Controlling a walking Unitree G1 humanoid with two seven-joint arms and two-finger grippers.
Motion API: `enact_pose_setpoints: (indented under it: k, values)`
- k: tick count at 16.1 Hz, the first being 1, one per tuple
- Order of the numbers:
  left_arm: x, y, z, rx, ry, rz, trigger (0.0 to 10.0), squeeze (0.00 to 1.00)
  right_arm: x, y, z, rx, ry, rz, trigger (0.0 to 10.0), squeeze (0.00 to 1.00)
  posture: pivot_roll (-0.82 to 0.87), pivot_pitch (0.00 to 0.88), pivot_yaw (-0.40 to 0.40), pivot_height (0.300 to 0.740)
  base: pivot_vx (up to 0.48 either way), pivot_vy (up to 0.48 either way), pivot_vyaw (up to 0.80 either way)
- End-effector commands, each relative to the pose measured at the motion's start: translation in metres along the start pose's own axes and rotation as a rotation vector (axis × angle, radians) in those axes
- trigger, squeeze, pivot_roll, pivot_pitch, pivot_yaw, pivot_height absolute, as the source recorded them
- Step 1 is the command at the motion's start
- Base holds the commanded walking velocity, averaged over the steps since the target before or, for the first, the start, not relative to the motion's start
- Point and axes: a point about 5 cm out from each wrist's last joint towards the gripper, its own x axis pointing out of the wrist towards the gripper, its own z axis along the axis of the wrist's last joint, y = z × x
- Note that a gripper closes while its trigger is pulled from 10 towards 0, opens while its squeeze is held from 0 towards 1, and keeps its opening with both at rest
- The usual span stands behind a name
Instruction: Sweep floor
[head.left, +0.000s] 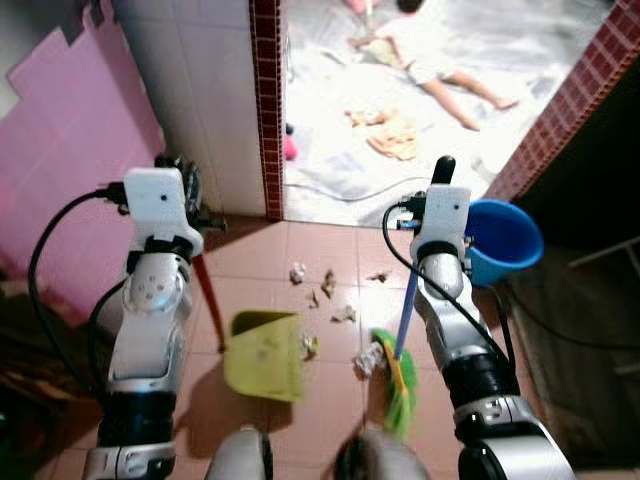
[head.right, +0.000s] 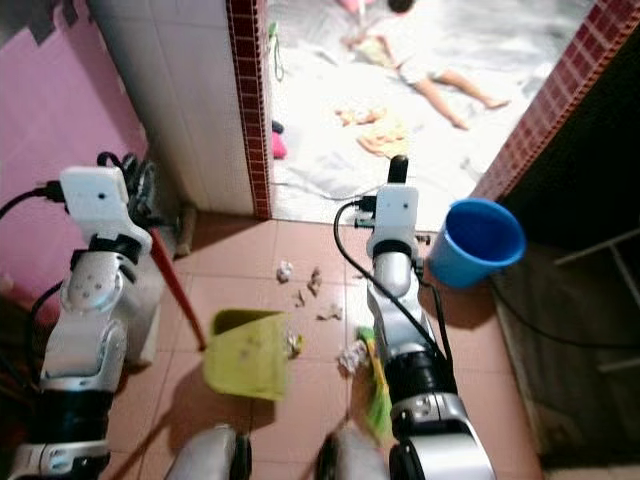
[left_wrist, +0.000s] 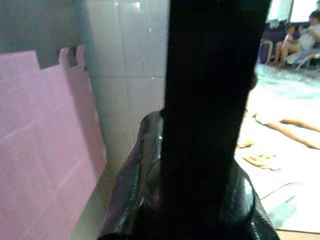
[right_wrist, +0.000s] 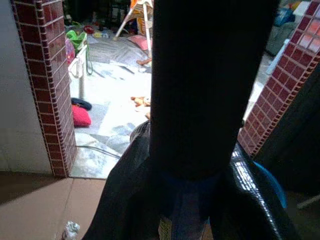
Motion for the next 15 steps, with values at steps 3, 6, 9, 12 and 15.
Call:
enact_pose_setpoints:
  k: [3,6,9,12,15]
  values:
    - [0.004,-0.009,0.015,-0.021,-0.068,-0.021,10.0,0.0,0.003,-0.011,0.0,-0.01,0.009,-0.029,10.0,0.0,0.07,0.121,-0.036,0.74,0.466,0.0,0.0]
    - [0.003,-0.009,0.015,-0.02,-0.066,-0.02,10.0,0.0,0.004,-0.011,-0.002,-0.013,0.03,-0.034,10.0,0.0,0.07,0.126,-0.037,0.74,0.432,-0.082,0.0]
    - [0.001,-0.012,0.015,-0.028,-0.062,-0.022,10.0,0.0,0.004,-0.011,-0.004,-0.02,0.041,-0.037,10.0,0.0,0.07,0.126,-0.037,0.74,0.344,-0.328,0.0]
    - [-0.001,-0.016,0.015,-0.06,-0.071,-0.034,10.0,0.0,0.003,-0.01,-0.006,-0.022,0.048,-0.016,10.0,0.0,0.07,0.125,-0.043,0.74,0.186,-0.224,0.0]
    - [-0.004,-0.02,0.012,-0.057,-0.053,-0.045,10.0,0.0,0.003,-0.011,-0.009,-0.036,0.069,-0.027,10.0,0.0,0.08,0.128,-0.051,0.74,0.0,0.0,0.0]
